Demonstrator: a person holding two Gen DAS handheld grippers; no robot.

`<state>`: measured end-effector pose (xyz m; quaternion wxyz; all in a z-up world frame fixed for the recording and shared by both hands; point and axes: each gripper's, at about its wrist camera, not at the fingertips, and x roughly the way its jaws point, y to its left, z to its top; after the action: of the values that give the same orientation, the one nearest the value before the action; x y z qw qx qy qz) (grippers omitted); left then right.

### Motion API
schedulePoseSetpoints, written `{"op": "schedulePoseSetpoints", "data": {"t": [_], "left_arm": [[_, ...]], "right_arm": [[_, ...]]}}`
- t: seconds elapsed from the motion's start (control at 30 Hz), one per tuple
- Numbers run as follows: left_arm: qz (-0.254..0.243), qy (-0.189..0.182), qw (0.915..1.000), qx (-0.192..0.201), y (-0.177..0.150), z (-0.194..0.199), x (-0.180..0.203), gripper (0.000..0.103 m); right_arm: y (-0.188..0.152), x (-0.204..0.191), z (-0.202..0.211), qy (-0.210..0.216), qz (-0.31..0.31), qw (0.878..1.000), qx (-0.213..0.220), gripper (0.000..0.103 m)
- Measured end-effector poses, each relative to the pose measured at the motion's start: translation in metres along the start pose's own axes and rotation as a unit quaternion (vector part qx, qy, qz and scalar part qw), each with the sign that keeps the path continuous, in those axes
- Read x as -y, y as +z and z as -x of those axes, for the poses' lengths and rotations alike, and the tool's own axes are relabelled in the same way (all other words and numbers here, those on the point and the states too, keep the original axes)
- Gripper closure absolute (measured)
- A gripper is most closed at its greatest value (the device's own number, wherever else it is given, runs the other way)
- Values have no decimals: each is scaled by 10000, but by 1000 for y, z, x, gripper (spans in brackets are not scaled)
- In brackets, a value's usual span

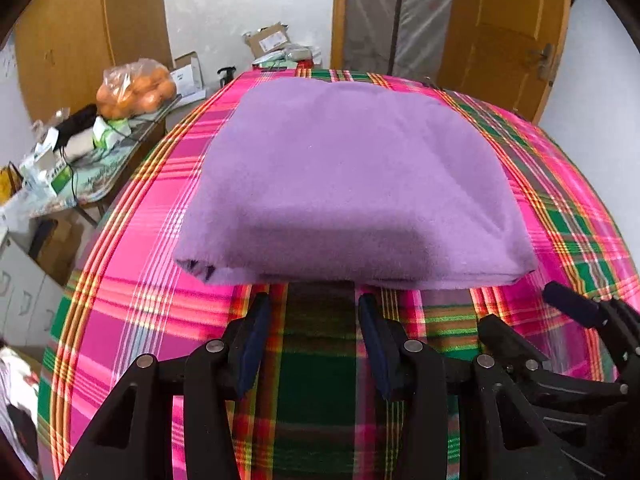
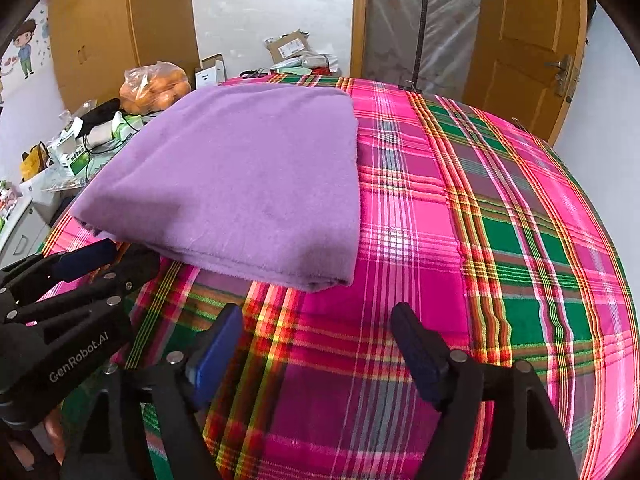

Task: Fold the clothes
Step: 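Move both open grippers back from the folded purple garment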

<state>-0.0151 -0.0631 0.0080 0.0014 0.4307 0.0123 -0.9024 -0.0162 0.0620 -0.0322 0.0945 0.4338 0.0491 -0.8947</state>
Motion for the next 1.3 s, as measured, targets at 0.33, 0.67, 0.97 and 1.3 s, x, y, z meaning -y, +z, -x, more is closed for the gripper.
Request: {"op": "schedulePoseSetpoints", "data": {"t": [0.33,0.67,0.97,1.3], "left_arm": [[39,98,9999,93,4,-5,3,50],[65,82,9999,93,4,-5,3,49],[52,71,9999,86,4,-5,4,46],[13,108,9999,81,2,-5,11,44]], "right_arm": [[8,4,-8,-16,-54,10000,-18,19],[9,4,-9,-8,-61,10000,-21,18],[10,11,-9,-85,-204,9998,-21,19],[8,14,-10,-155,-227,9996,-34,18]]}}
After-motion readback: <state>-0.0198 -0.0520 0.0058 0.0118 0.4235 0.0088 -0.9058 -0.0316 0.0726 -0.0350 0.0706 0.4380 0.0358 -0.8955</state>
